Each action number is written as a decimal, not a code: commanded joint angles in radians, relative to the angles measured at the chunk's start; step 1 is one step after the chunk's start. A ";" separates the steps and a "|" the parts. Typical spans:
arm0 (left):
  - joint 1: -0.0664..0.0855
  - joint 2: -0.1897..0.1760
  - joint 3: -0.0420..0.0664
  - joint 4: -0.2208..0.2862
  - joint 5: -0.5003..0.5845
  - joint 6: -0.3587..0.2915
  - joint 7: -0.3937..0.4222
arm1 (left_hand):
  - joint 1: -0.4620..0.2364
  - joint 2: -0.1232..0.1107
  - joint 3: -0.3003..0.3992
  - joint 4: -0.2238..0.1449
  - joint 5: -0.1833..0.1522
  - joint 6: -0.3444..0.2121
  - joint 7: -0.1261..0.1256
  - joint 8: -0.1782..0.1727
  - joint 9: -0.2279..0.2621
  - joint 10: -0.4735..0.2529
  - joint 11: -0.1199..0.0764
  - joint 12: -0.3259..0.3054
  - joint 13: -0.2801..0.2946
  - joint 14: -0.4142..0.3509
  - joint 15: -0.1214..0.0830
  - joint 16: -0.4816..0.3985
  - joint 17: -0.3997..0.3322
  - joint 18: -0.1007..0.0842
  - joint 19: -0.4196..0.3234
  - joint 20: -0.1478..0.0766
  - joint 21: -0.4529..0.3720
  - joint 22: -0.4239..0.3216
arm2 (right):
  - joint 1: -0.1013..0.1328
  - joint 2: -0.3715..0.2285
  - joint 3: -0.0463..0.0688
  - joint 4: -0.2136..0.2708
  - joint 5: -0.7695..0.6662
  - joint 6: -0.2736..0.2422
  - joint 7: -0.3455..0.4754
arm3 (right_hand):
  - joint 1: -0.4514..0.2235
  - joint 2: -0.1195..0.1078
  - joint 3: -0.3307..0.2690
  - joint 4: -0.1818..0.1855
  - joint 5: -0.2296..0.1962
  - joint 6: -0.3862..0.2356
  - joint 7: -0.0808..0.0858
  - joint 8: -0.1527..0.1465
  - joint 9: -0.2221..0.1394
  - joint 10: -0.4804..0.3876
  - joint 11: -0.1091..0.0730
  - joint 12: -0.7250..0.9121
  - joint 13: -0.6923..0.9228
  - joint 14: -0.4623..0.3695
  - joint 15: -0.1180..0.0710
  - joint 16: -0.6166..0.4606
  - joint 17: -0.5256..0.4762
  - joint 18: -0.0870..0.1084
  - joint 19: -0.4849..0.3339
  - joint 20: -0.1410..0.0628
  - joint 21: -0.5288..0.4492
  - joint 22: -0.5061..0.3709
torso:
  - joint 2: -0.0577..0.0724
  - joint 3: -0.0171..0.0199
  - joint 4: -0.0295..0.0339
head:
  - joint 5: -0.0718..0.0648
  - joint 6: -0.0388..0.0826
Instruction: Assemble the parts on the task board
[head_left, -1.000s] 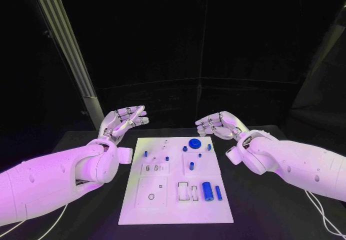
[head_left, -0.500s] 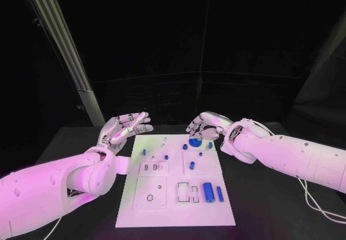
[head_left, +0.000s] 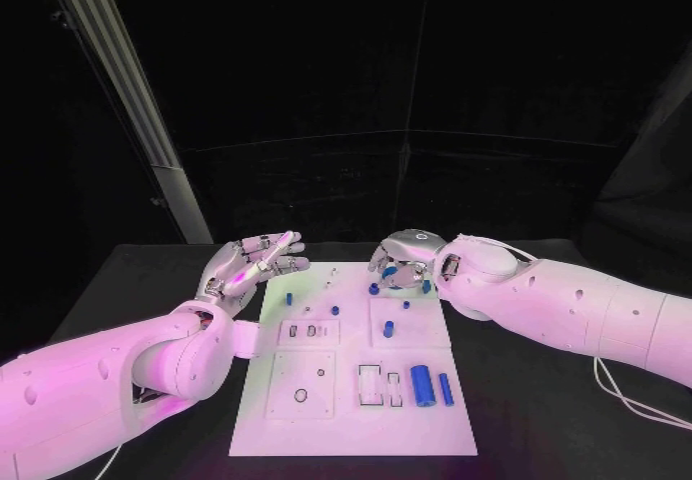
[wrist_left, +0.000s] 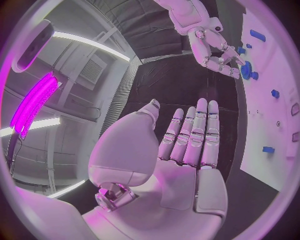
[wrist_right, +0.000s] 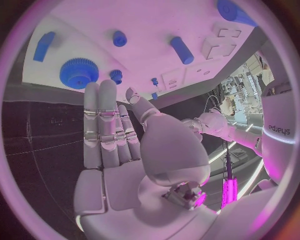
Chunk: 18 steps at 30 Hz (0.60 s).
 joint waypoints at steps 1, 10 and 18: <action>0.001 0.000 0.001 0.005 -0.001 0.024 -0.003 | -0.001 0.009 0.000 -0.004 -0.003 0.004 0.046 -0.005 -0.001 0.006 0.003 -0.006 -0.001 -0.001 0.002 -0.004 -0.002 0.005 0.005 0.001 -0.001 -0.002 | 0.004 0.008 0.001 -0.005 -0.071 0.062 -0.036 | -0.010 -0.005 0.007 0.001 -0.005 -0.008 0.003 -0.006 0.000 -0.010 0.001 -0.001 0.002 0.029 0.007 0.025 0.019 0.005 0.002 0.005 0.013 0.007 | 0.013 -0.0012 0.0051 | -0.005 -0.001; 0.001 -0.003 0.001 0.017 -0.001 0.033 -0.008 | 0.000 0.010 -0.001 -0.005 -0.003 0.003 0.047 -0.007 -0.002 0.005 0.004 -0.008 -0.001 -0.004 0.003 -0.008 -0.003 0.005 0.005 0.002 -0.004 -0.004 | 0.007 0.027 0.001 -0.025 -0.076 0.101 -0.035 | -0.011 -0.006 0.015 0.007 -0.004 -0.008 0.003 -0.005 0.001 -0.018 0.002 0.001 0.003 0.012 0.010 0.138 0.112 0.005 -0.005 0.009 0.070 0.038 | 0.023 -0.0023 0.0087 | -0.007 0.001; 0.001 -0.004 0.001 0.016 -0.001 0.037 -0.012 | 0.001 0.012 -0.001 -0.007 -0.003 0.002 0.047 -0.009 -0.002 0.003 0.005 -0.011 -0.002 -0.006 0.004 -0.012 -0.004 0.004 0.004 0.002 -0.006 -0.006 | 0.007 0.040 0.001 -0.041 -0.077 0.126 -0.040 | -0.018 0.000 0.049 0.011 0.018 0.004 0.002 -0.004 0.001 -0.005 0.001 0.001 0.002 0.017 0.011 0.332 0.322 -0.016 0.036 0.013 0.198 0.187 | 0.025 -0.0025 0.0104 | -0.008 -0.003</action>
